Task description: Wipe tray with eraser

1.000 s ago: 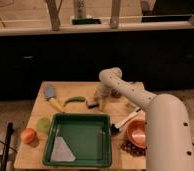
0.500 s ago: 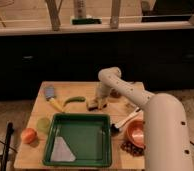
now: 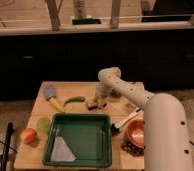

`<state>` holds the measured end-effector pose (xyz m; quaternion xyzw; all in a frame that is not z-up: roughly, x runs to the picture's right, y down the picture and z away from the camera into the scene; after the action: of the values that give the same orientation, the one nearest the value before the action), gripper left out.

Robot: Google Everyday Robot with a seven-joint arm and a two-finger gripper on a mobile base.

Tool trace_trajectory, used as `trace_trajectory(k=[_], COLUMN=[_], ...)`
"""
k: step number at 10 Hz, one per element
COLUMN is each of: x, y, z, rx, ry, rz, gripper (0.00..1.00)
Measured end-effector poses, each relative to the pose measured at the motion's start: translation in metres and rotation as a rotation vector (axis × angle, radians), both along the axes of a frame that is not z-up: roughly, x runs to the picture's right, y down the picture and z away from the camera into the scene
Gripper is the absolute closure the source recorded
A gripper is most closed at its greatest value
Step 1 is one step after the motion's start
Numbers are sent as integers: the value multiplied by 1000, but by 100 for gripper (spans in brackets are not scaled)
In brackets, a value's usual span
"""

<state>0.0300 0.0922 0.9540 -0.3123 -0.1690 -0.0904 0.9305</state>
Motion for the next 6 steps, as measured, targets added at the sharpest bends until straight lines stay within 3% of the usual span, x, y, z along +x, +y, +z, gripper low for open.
trace_trajectory(k=[4, 6], x=[21, 29], y=[-33, -42], z=[-31, -36], rx=[30, 41], ry=[-39, -56], rz=[12, 15], gripper=[100, 100])
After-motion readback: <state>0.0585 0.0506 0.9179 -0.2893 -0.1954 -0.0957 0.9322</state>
